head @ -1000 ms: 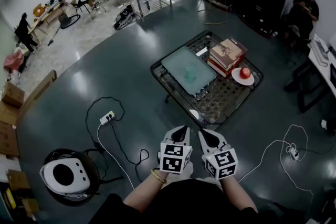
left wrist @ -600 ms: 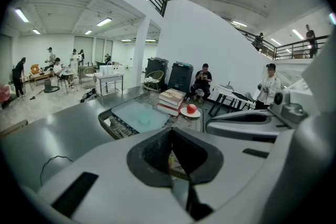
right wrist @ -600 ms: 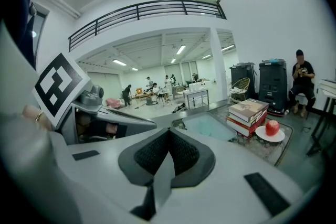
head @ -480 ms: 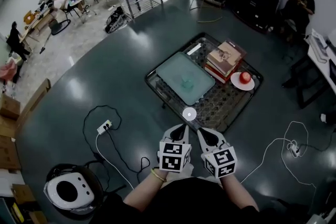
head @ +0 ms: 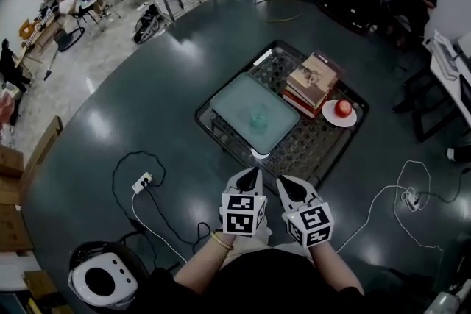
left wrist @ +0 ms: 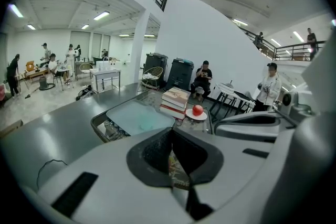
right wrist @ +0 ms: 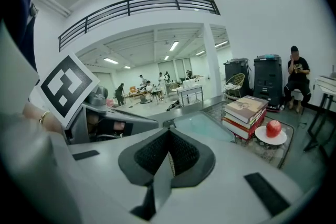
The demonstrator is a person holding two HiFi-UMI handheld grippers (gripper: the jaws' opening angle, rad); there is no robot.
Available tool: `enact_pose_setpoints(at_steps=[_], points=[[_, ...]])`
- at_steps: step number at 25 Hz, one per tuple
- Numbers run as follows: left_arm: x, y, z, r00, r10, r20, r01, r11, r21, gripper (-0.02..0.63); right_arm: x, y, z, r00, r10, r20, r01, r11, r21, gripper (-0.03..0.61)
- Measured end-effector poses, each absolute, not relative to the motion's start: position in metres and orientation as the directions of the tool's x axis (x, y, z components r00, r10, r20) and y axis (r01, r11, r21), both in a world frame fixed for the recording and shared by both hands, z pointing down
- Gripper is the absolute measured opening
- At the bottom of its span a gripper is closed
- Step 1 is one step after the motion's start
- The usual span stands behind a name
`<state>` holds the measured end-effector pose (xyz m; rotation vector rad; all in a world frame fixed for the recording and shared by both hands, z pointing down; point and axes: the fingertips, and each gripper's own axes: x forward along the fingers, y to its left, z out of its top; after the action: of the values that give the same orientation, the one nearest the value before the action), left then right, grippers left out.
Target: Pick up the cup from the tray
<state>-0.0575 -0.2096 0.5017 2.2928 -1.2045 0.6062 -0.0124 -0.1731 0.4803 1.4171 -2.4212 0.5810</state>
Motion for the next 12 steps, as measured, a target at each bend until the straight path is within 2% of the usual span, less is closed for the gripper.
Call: enact_pose_setpoints(at_steps=[12], points=[[-0.052,-0.248,0.516,0.532,-0.602,0.596,-0.822,-0.536,0.192,0.009,-0.004,-0.21,0.483,-0.449,-0.776,0.443,-0.893,0.407,-0.191,0.009]])
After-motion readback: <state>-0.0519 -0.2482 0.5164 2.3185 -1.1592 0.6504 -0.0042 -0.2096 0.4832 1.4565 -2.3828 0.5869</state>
